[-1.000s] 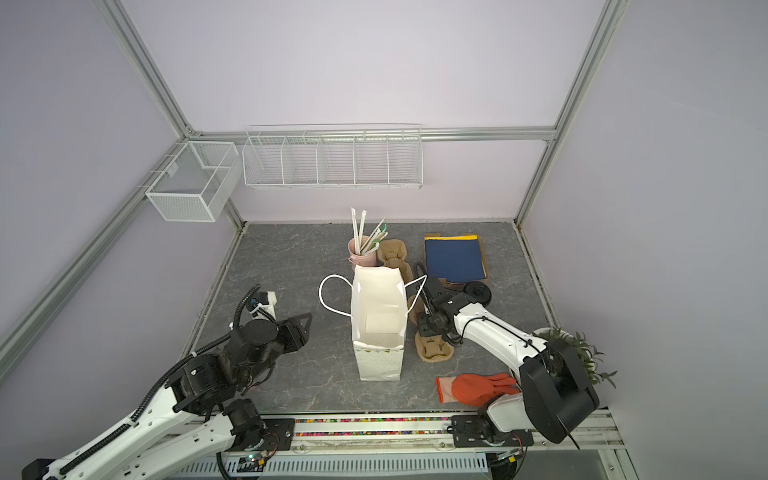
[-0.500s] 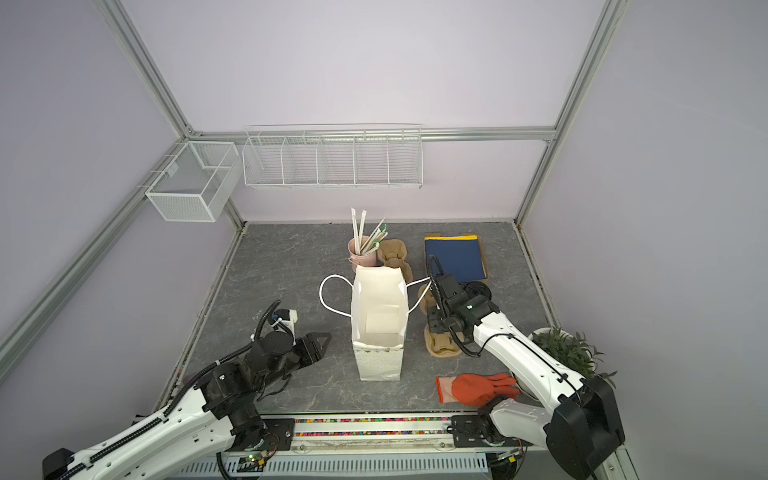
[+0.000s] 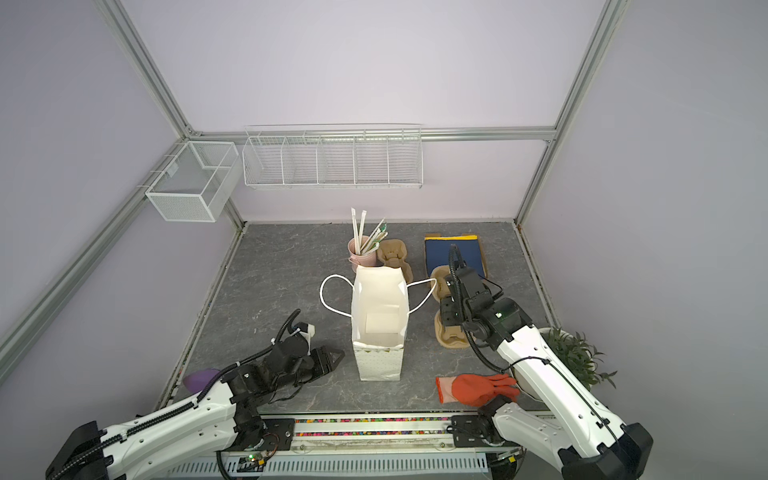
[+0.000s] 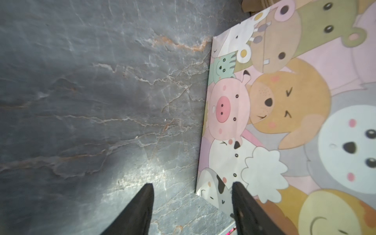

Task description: Pack the takeout coffee

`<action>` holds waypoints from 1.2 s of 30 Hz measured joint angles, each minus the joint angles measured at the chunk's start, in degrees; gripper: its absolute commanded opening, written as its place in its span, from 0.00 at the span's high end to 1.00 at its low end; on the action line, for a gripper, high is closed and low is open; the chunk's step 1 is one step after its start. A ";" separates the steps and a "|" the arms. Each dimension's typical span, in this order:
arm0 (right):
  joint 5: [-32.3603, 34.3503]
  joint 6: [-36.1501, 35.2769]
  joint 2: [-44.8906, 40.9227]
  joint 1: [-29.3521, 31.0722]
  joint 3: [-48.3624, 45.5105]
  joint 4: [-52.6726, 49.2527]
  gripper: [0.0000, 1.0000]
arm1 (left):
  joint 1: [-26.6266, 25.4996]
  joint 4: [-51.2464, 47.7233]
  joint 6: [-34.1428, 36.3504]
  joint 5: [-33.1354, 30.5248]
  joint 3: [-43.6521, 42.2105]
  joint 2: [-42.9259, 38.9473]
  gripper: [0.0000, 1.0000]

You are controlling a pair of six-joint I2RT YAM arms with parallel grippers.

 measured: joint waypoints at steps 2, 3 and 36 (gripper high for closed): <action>0.66 -0.15 -0.90 -0.04 1.49 -1.09 0.71 | 0.00 1.97 -0.20 0.68 -0.09 1.46 0.38; 0.87 -0.17 -1.29 -0.04 2.01 -1.38 0.71 | 0.00 2.93 -0.26 1.18 -0.11 2.23 0.38; -2.03 -3.78 -2.93 -0.26 26.56 -12.22 0.70 | -3.19 26.10 -0.31 8.24 5.90 29.38 0.40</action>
